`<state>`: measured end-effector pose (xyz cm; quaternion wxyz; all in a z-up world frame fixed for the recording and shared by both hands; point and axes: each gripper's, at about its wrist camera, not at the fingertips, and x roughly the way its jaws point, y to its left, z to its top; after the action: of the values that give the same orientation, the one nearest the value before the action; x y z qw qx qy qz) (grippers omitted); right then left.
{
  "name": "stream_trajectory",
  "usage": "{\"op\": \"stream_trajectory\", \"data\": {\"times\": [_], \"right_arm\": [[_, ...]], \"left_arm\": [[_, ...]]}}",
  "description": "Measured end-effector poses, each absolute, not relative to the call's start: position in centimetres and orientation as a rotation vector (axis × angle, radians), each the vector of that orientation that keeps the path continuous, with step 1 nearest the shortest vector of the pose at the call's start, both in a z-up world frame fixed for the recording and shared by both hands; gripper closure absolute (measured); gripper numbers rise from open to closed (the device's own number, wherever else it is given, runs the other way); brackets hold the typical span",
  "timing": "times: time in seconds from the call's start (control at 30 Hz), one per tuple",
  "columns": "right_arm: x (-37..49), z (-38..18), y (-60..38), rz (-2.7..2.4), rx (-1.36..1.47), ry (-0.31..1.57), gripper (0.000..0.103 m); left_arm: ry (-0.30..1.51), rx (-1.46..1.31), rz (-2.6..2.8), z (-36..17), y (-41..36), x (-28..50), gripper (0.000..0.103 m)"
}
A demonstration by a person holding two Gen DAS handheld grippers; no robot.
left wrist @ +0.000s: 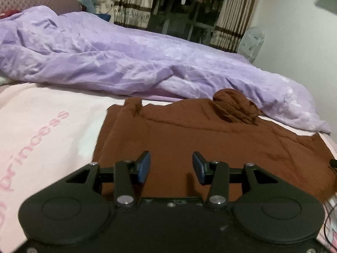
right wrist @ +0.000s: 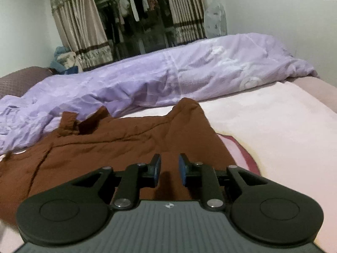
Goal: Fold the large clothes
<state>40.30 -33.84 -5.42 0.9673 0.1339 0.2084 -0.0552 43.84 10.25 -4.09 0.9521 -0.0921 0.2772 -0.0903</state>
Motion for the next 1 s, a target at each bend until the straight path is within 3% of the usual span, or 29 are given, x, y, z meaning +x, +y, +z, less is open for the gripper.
{"op": "stream_trajectory", "data": {"times": [0.47,0.77,1.0], "right_arm": [[38.1,-8.9,-37.4,-0.207,0.331,0.448,0.079],[39.4,-5.2,-36.7,-0.174,0.292,0.393,0.078],[45.4,-3.6,-36.4,-0.206,0.254,0.368,0.078]], "left_arm": [[0.612,-0.213,-0.171,-8.7,11.1,42.6,0.057],[0.571,-0.151,-0.162,-3.9,11.3,44.8,0.056],[0.65,-0.179,-0.103,-4.3,11.7,50.9,0.056]]}}
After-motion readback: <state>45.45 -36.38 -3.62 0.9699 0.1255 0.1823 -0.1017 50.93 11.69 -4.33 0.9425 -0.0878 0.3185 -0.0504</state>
